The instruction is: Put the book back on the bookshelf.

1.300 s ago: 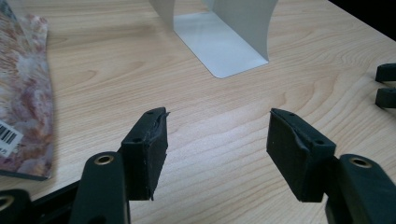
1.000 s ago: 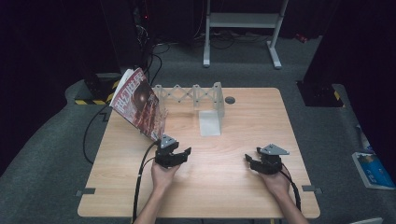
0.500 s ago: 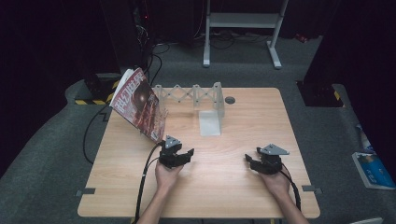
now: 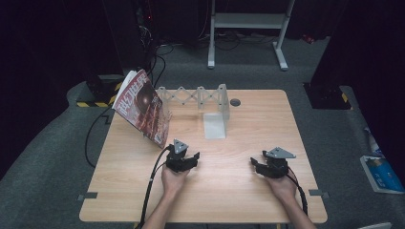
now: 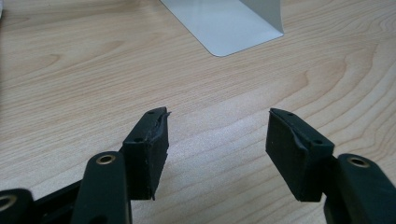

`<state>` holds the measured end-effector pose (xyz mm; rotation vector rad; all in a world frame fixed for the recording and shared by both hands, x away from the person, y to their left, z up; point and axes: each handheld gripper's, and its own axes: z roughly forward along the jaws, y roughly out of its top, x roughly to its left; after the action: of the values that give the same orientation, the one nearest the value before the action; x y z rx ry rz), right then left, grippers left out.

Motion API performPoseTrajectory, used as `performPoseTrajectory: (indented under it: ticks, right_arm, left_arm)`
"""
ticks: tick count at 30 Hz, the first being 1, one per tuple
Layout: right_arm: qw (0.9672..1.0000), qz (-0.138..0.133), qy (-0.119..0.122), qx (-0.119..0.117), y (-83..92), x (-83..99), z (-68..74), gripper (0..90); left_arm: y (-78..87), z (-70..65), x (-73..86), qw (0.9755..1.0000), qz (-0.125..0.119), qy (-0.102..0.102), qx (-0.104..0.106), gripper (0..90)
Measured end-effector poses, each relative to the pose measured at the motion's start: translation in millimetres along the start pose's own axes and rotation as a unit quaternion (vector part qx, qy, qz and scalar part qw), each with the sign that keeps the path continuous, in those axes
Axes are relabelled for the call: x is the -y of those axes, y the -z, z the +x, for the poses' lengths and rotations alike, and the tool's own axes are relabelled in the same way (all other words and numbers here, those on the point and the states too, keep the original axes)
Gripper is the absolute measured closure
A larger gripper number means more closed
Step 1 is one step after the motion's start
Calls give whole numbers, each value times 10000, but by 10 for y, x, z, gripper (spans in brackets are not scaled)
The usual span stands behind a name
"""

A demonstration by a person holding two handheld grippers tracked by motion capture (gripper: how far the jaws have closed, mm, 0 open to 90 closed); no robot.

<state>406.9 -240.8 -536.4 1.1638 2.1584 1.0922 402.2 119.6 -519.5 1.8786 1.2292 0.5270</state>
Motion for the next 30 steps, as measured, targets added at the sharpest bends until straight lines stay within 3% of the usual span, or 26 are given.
performPoseTrajectory:
  ticks: [5,8,17,30]
  right_arm:
    - [10000,0,-5,-1,0,0,1,371]
    - [10000,2,-11,0,-1,0,2,371]
    - [10000,1,-7,1,-1,0,1,371]
    - [10000,3,-18,31,-9,-6,-1,371]
  left_arm:
    - [-44,-25,31,9997,31,-193,-135,394]
    - [-71,-37,33,9999,28,-115,-93,394]
    - [-151,-64,62,9990,100,-348,-258,392]
    - [-161,-75,82,9991,33,-306,-290,363]
